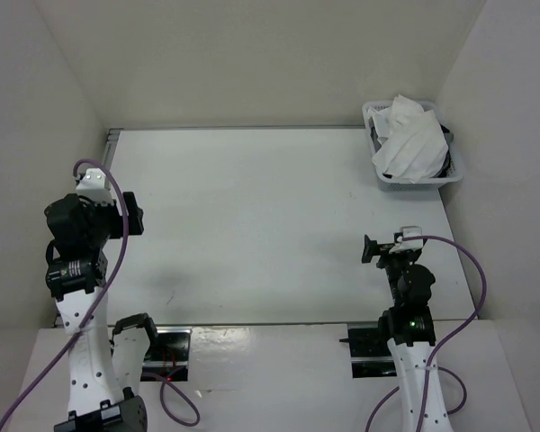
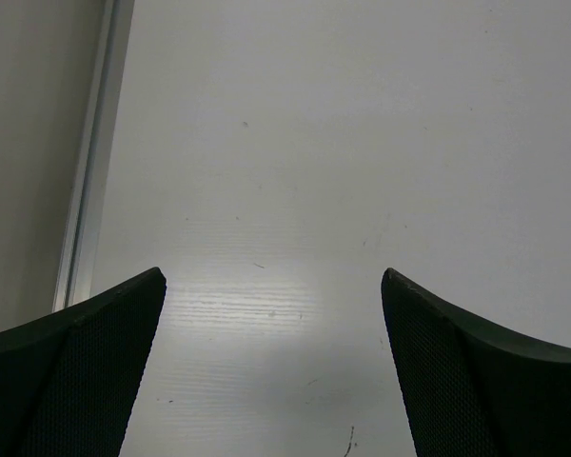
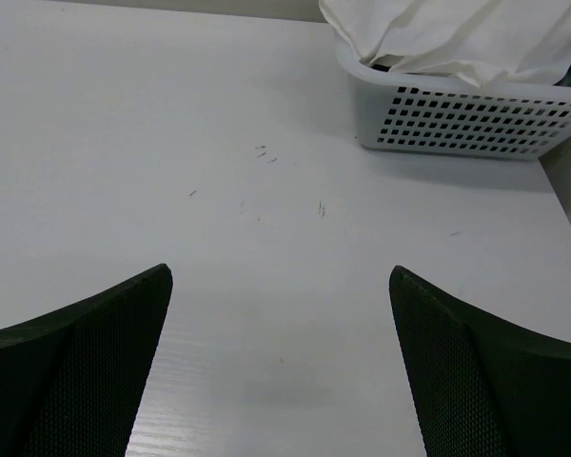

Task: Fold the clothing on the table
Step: Grab the skirt from the pile

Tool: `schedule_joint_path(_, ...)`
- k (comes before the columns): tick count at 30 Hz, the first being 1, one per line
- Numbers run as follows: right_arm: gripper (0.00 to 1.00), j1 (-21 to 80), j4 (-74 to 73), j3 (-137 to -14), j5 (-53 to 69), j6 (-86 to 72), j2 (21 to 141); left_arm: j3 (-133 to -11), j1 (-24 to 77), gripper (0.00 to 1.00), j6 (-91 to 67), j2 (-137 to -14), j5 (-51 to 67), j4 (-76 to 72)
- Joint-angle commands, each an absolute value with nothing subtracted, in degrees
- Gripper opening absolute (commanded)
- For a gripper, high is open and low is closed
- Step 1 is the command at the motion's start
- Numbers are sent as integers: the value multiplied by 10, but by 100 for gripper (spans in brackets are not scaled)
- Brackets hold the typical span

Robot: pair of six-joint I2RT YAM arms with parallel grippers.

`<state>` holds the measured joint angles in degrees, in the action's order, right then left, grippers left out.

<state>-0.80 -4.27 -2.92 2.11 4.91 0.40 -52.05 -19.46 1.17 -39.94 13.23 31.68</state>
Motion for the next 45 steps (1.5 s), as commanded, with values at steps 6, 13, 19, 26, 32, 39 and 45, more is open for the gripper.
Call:
schedule_joint_path(6,99,-11,-33,3,13,44,-45,-514,-198,100,12,-406,152,295)
schedule_joint_path(13,99,-11,-28,-45,19,30,-45,-514,-198,100,18,-406,158,295)
schedule_joint_path(19,99,-11,5,-243,-93,-51,-36,-514,-198,100,18,-389,171,301)
schedule_joint_path(26,99,8,-102,-522,-180,-136,216,-514,-198,100,23,-372,182,306)
schedule_joint_path(32,99,2,-215,-689,-122,-84,366,-514,-198,100,23,-367,182,306)
schedule_joint_path(39,99,-60,-298,-730,-15,61,526,-514,-198,100,23,-367,182,306)
schedule_joint_path(45,99,-73,-265,-708,-33,129,616,-514,-198,100,23,-378,182,311)
